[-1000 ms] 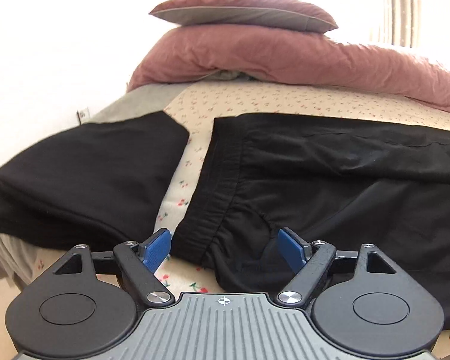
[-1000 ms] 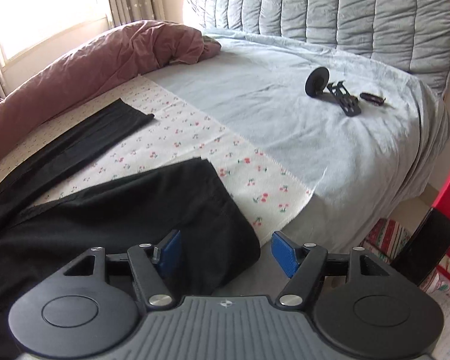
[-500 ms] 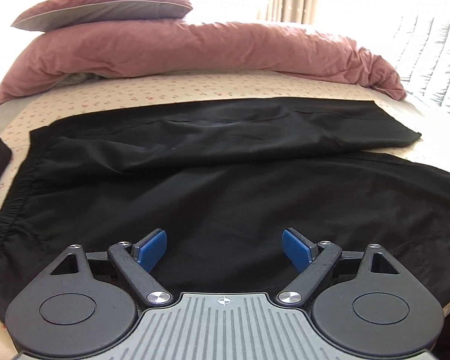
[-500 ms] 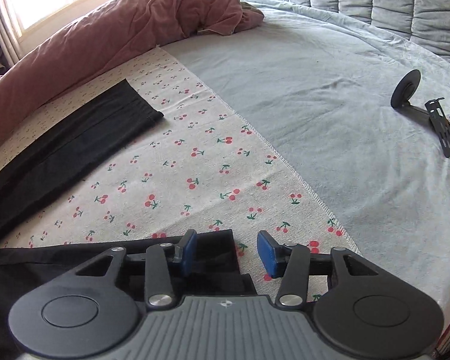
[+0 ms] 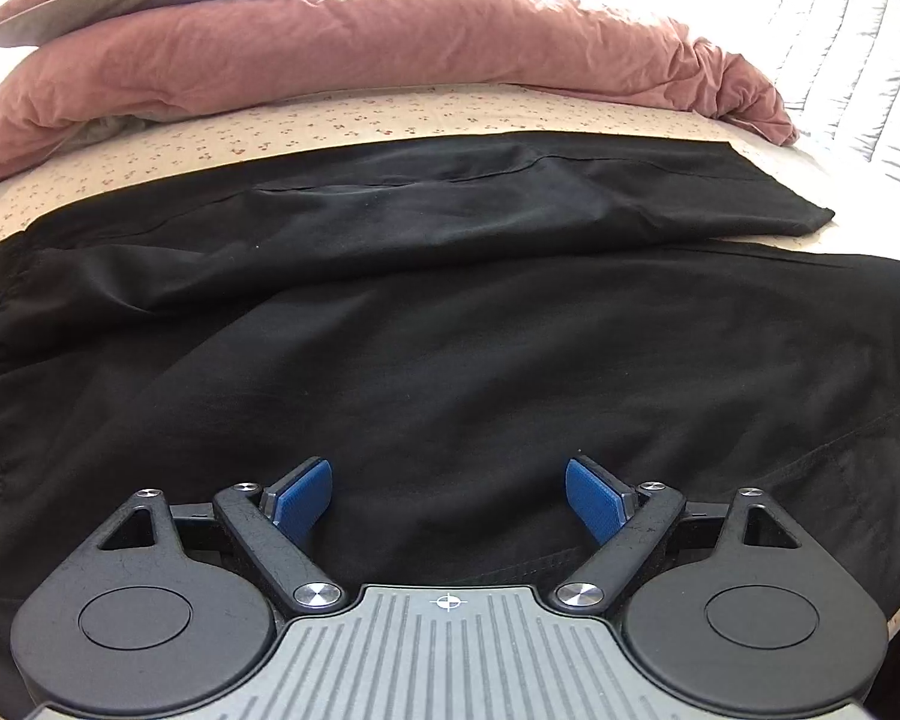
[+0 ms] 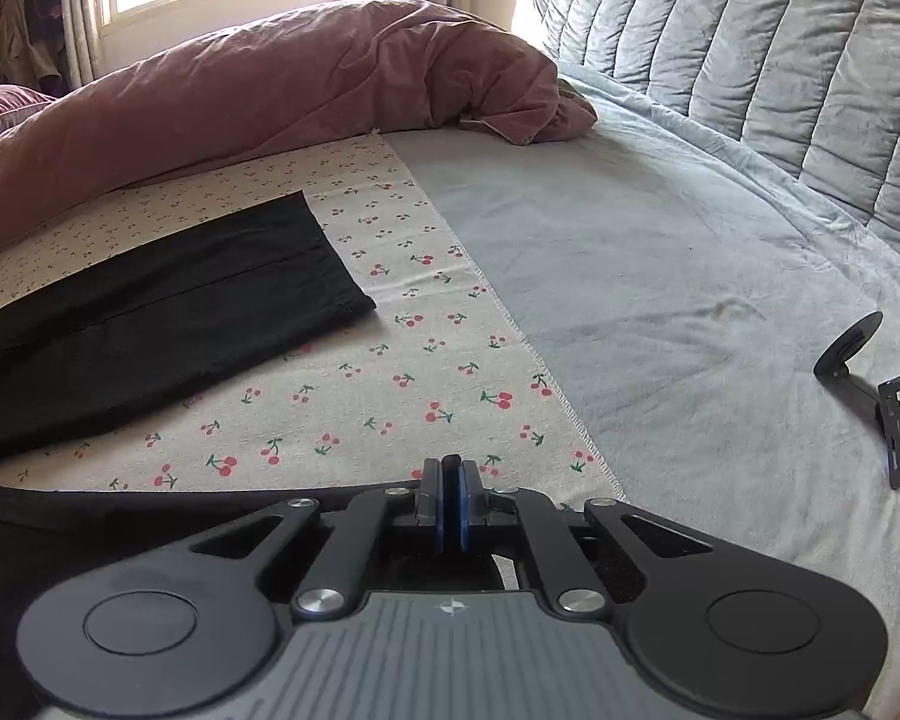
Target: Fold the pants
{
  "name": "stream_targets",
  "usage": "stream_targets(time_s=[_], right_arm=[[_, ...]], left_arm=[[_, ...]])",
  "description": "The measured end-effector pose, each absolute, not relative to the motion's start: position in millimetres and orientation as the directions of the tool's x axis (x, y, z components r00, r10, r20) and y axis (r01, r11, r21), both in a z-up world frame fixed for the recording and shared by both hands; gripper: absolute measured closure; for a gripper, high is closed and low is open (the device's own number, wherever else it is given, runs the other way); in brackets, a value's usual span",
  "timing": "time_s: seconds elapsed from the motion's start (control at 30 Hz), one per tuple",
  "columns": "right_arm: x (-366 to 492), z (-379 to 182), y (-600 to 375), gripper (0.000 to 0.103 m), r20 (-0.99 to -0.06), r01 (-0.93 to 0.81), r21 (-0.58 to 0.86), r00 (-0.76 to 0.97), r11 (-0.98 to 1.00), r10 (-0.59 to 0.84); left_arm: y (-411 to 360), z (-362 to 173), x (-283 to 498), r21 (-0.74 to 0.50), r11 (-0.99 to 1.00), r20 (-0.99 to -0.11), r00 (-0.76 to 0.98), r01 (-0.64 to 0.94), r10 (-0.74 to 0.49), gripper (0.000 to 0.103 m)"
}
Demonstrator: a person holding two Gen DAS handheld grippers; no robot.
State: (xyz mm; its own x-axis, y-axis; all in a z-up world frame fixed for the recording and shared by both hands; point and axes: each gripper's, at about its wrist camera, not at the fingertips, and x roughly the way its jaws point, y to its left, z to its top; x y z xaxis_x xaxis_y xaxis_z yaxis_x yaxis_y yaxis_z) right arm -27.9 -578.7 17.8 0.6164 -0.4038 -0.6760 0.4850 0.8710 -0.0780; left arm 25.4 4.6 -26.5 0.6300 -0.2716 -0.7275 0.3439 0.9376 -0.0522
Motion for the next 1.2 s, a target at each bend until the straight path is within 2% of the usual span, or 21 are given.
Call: stream_targets(time_s=[0.13, 0.17, 0.23, 0.3, 0.4, 0.57, 0.6, 0.63, 0.67, 0.77, 0.83, 0.9, 0.93, 1.07, 1.13, 1.2], right_arm=[[-24, 13, -583, 0.098, -0.637, 0.517, -0.083, 0.630, 0.852, -0.445], [-29, 14, -587, 0.094, -0.638, 0.537, -0.073, 0.623, 0.841, -0.453], [-45, 16, -594, 0.076, -0.643, 0.555, -0.037, 0.623, 0.831, -0.445], [-67, 18, -599, 0.065, -0.656, 0.552, -0.003, 0.628, 0.834, -0.418], [-99, 14, -601, 0.057, -0.691, 0.535, 0.032, 0.622, 0.844, -0.368], [-150, -5, -595, 0.058, -0.755, 0.513, 0.125, 0.605, 0.849, -0.254], [-157, -9, -592, 0.064, -0.759, 0.501, 0.142, 0.608, 0.854, -0.231], [-164, -13, -588, 0.076, -0.765, 0.481, 0.154, 0.611, 0.863, -0.203], [-166, -17, -583, 0.082, -0.777, 0.470, 0.134, 0.597, 0.872, -0.202], [-168, -15, -576, 0.083, -0.781, 0.486, 0.076, 0.572, 0.871, -0.251], [-166, -4, -575, 0.067, -0.766, 0.508, 0.096, 0.587, 0.856, -0.262], [-157, 10, -570, 0.064, -0.739, 0.489, 0.093, 0.618, 0.867, -0.269], [-149, 17, -567, 0.060, -0.729, 0.482, 0.099, 0.630, 0.871, -0.266], [-108, 36, -562, 0.051, -0.709, 0.450, 0.140, 0.667, 0.882, -0.228], [-82, 41, -560, 0.037, -0.700, 0.442, 0.143, 0.677, 0.886, -0.225], [-57, 42, -559, 0.035, -0.692, 0.433, 0.138, 0.686, 0.891, -0.226]], left_arm=[[1, -26, 22, -0.030, 0.937, -0.734, 0.629, 0.347, -0.257, 0.014], [1, -24, 21, -0.033, 0.936, -0.736, 0.625, 0.350, -0.260, 0.014], [2, -22, 18, -0.052, 0.931, -0.736, 0.616, 0.362, -0.281, 0.014], [2, -22, 17, -0.068, 0.925, -0.733, 0.610, 0.373, -0.300, 0.014], [-2, -22, 17, -0.079, 0.921, -0.730, 0.607, 0.381, -0.313, 0.014], [-13, -23, 17, -0.093, 0.911, -0.724, 0.601, 0.401, -0.338, 0.014], [-15, -23, 18, -0.094, 0.908, -0.724, 0.598, 0.408, -0.344, 0.014], [-18, -24, 18, -0.092, 0.904, -0.725, 0.594, 0.418, -0.348, 0.014], [-21, -25, 19, -0.084, 0.902, -0.729, 0.591, 0.424, -0.346, 0.014], [-28, -24, 21, -0.049, 0.899, -0.748, 0.581, 0.436, -0.322, 0.014], [-31, -17, 25, -0.044, 0.891, -0.755, 0.569, 0.452, -0.326, 0.014], [-30, -5, 32, -0.029, 0.890, -0.748, 0.580, 0.456, -0.322, 0.014], [-30, 1, 36, -0.016, 0.891, -0.744, 0.590, 0.454, -0.314, 0.014], [-32, 26, 65, 0.038, 0.898, -0.734, 0.622, 0.438, -0.273, 0.013], [-33, 37, 88, 0.069, 0.897, -0.724, 0.641, 0.436, -0.256, 0.013], [-33, 42, 115, 0.096, 0.900, -0.716, 0.658, 0.425, -0.235, 0.013]])
